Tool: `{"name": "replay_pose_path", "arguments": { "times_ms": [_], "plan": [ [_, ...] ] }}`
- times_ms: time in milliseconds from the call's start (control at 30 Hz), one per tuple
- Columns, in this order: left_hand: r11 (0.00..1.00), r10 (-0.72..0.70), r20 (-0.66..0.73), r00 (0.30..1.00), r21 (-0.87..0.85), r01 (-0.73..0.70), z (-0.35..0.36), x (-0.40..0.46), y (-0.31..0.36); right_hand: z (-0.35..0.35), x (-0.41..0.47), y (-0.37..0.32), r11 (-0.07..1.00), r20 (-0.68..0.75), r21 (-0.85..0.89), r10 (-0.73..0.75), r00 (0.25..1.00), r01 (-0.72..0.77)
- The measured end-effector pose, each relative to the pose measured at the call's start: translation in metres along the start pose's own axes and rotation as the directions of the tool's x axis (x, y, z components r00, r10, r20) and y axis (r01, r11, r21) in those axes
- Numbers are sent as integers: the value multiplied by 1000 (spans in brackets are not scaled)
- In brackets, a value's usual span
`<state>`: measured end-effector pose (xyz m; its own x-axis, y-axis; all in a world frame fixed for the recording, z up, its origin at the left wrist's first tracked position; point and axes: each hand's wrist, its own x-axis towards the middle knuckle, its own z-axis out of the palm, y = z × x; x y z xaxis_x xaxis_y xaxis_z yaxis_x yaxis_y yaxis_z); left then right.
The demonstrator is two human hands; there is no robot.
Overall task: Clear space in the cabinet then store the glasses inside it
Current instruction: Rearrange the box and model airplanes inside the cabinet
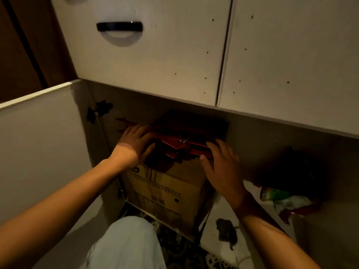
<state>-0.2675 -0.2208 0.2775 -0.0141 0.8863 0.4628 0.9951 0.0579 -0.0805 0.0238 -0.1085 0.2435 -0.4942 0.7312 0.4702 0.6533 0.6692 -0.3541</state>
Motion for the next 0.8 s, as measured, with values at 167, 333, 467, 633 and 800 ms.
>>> {"name": "replay_pose_path", "arguments": {
  "times_ms": [167, 333, 467, 633, 800],
  "plan": [
    [984, 143, -126, 982, -90, -155, -3, -11, 74, 3, -53, 23, 993, -83, 113, 51, 995, -42],
    [965, 154, -82, 985, -199, -168, 15, -17, 125, 5, -100, 49, 981, -177, 178, 103, 979, -71],
    [932, 114, 4, 993, -346, -106, 48, -40, 173, 2, -124, 79, 969, -176, 183, 196, 965, -163],
    [846, -14, 69, 998, -532, 48, 91, -71, 228, 16, -157, 113, 943, -103, 120, 322, 941, -310],
    [823, -112, 228, 967, -524, 219, 147, -83, 237, 27, -179, 139, 912, -9, 87, 403, 915, -401]
  ]
}}
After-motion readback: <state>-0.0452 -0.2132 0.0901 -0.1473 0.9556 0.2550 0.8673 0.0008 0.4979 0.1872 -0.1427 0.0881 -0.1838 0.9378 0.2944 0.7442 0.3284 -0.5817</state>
